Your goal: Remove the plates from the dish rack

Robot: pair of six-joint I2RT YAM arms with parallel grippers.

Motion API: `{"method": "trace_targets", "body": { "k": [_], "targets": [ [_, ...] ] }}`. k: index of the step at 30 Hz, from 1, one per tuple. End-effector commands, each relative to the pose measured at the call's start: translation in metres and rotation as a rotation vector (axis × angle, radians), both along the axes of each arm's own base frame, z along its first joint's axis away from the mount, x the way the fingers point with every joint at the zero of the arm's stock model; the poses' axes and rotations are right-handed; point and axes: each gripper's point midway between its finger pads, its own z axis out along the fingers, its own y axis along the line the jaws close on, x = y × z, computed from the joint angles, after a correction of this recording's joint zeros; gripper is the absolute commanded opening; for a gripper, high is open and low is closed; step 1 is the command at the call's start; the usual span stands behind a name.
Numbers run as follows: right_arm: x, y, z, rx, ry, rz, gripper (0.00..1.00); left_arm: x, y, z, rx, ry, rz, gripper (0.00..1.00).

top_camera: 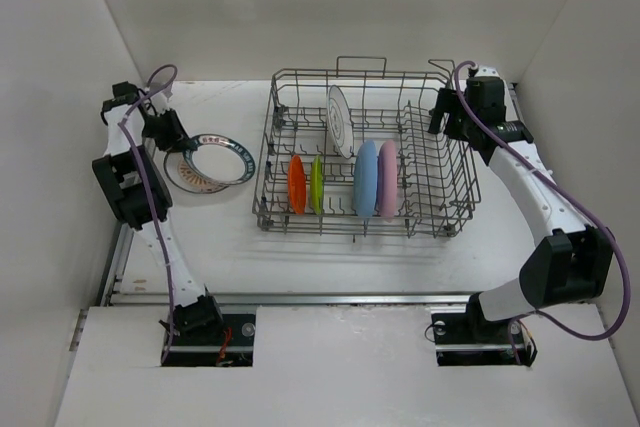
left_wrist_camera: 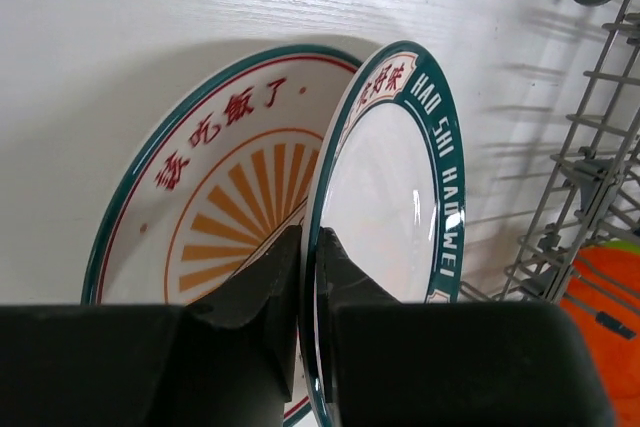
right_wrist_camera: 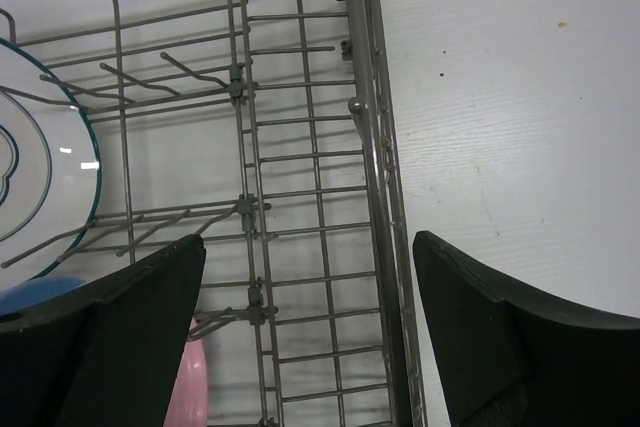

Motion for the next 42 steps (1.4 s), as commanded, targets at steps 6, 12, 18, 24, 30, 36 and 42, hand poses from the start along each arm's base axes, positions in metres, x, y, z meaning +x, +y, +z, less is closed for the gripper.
{"method": "trace_targets", "body": {
  "k": [6, 12, 18, 24, 30, 36, 42],
  "targets": [
    [0.007, 0.007, 0.013, 0.028, -0.069, 0.049, 0.89, -0.005, -0.001, 0.045, -0.074, -0.115, -0.075, 0.0],
    [0.004, 0.005, 0.007, 0.012, -0.051, 0.045, 0.89, -0.003, -0.007, 0.082, -0.086, -0.195, -0.074, 0.0],
    [0.002, 0.004, 0.007, 0.012, -0.051, 0.045, 0.89, -0.018, 0.009, 0.079, -0.112, -0.171, -0.031, 0.0],
    [0.0, 0.009, 0.003, 0.02, -0.04, 0.075, 0.89, -0.05, 0.029, 0.062, -0.102, -0.136, 0.012, 0.0],
    [0.003, 0.011, 0.0, 0.018, -0.038, 0.088, 0.89, -0.064, 0.037, 0.029, -0.025, -0.06, 0.028, 0.07],
    [0.003, 0.012, -0.004, 0.006, -0.028, 0.106, 0.89, -0.067, 0.052, 0.008, 0.044, 0.004, 0.033, 0.86],
    [0.003, 0.007, 0.0, -0.012, -0.038, 0.093, 0.89, -0.069, 0.059, 0.016, 0.118, 0.01, 0.042, 1.0]
  ]
}}
